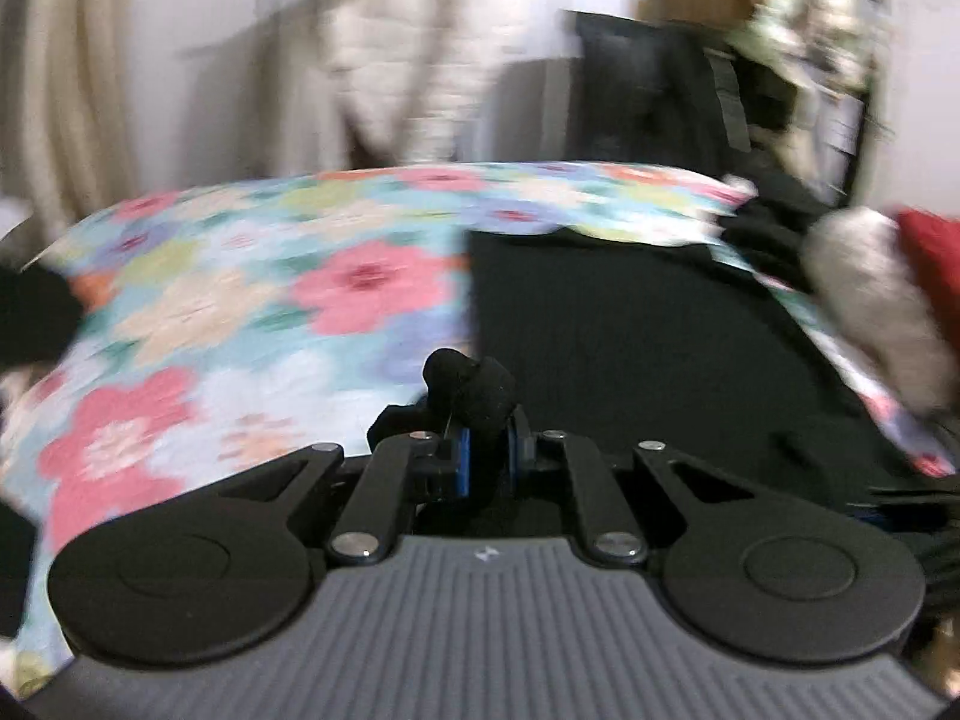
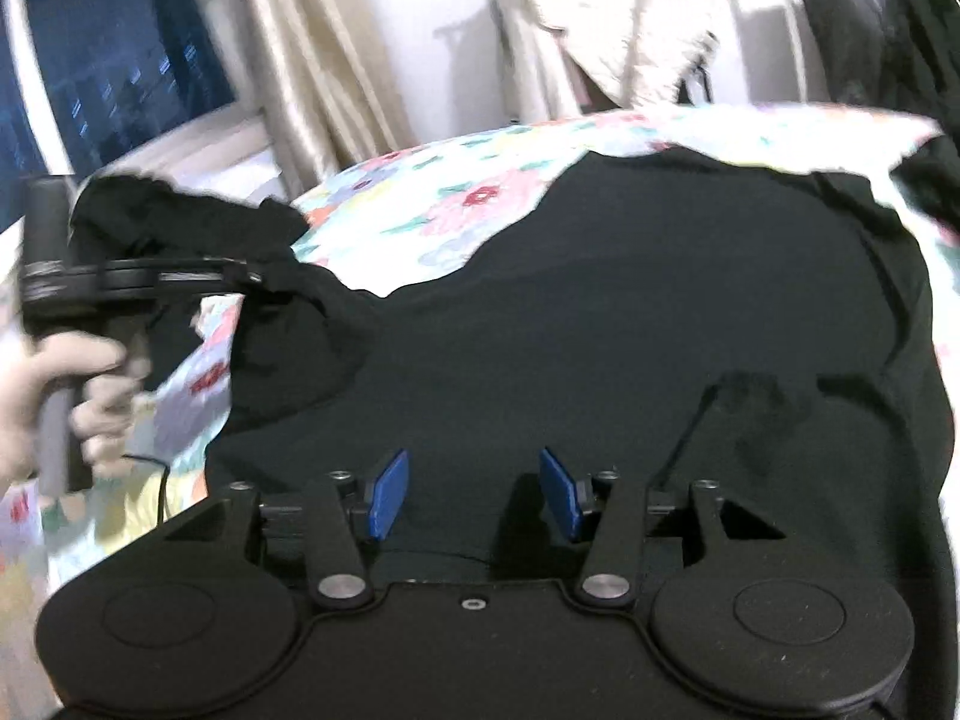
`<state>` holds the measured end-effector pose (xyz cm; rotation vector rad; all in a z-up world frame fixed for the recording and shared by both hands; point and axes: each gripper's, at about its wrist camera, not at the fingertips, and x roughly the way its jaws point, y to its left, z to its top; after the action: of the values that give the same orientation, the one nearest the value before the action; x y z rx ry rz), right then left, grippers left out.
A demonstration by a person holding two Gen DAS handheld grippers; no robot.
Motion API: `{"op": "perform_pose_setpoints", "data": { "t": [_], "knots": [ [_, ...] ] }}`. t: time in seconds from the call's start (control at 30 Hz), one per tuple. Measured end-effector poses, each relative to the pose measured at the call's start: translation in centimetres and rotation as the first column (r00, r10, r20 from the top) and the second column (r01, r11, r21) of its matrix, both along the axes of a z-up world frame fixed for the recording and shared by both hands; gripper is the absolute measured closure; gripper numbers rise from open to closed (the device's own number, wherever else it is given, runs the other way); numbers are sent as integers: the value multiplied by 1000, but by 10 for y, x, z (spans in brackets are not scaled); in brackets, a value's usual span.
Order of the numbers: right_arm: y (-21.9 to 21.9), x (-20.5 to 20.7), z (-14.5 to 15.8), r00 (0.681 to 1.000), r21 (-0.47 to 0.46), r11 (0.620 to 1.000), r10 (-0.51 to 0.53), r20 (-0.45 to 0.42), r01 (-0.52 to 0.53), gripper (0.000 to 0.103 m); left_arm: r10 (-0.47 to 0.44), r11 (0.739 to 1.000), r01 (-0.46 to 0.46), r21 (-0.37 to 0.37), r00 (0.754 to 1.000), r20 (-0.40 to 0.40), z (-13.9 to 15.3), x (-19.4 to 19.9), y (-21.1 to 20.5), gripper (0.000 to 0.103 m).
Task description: Fold clothes
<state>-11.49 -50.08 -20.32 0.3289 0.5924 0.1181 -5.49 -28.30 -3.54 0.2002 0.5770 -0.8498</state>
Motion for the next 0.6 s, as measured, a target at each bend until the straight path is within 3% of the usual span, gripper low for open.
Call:
{"op": "perform_pose_setpoints", "data": {
  "t": [0.07,0.1,0.2,0.33,0.43,0.5,0.6],
  "knots": [
    [-2,5,-10,999,43,999,-16,-30,18,49,-94,993,100,70,992,-84,-11,-16,-26,83],
    [-2,7,-10,999,43,999,-19,-31,20,49,-117,986,129,103,986,-119,-18,-22,-35,73],
    [-2,4,-8,999,10,999,-38,-33,39,49,-132,974,159,160,977,-169,-32,-33,-42,61],
    [-5,-6,-4,997,-55,996,-75,-32,73,49,-95,989,118,87,969,-230,-21,-30,-13,49],
    [-4,-7,-7,996,-57,996,-77,-45,74,49,-12,999,23,44,973,-231,-13,-23,12,45],
    [-2,-5,-5,998,-46,997,-63,-31,61,49,48,998,-40,43,978,-203,-12,-16,22,44],
    [4,4,0,1000,-9,1000,-30,-4,30,49,65,996,-52,70,977,-201,-23,-3,24,43]
  ]
}}
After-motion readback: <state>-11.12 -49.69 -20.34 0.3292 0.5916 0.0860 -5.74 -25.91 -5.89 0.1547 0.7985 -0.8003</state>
